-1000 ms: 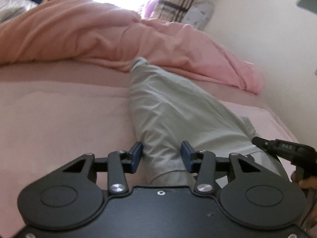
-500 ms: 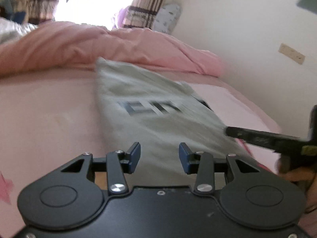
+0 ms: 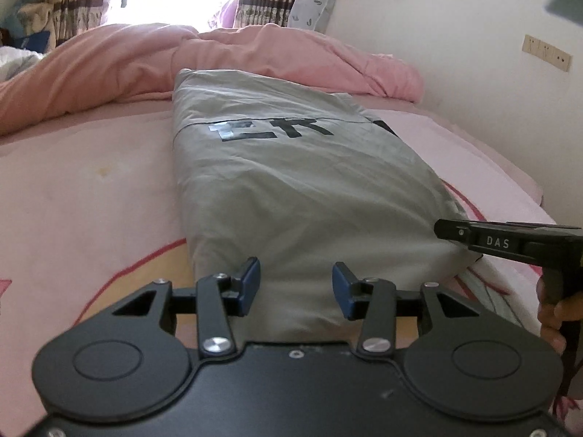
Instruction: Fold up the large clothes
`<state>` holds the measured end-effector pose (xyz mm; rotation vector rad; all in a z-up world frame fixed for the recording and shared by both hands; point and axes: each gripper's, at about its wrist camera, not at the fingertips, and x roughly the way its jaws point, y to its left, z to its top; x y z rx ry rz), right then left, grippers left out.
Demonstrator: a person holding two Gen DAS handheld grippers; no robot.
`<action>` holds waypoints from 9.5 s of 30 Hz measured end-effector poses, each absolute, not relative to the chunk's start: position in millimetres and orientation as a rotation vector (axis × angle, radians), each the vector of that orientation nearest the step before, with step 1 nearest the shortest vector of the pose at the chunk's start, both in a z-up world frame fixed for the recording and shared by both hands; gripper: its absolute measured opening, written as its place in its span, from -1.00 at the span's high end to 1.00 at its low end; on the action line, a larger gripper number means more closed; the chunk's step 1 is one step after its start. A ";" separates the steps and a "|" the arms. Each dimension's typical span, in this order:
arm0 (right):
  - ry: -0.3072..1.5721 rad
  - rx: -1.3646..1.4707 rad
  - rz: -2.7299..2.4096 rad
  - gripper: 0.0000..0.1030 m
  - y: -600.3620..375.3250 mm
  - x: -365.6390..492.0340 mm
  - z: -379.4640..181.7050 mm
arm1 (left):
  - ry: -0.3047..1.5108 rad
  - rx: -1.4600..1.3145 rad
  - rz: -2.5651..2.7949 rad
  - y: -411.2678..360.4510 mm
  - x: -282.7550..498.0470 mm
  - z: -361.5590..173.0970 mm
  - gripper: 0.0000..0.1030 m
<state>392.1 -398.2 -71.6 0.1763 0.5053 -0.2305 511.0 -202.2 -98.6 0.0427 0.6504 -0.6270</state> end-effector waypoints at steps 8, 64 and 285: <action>0.458 0.169 -0.215 0.58 -386.0 363.5 -52.4 | 0.651 -0.001 -0.603 -189.9 488.8 -80.8 0.13; 0.457 0.134 -0.238 0.62 -404.2 464.9 -58.3 | 0.618 0.162 -0.499 -224.0 573.3 -79.6 -0.09; 0.479 0.073 -0.138 0.48 -242.5 345.1 -71.6 | 0.643 0.038 -0.352 -39.9 420.1 -84.2 -0.45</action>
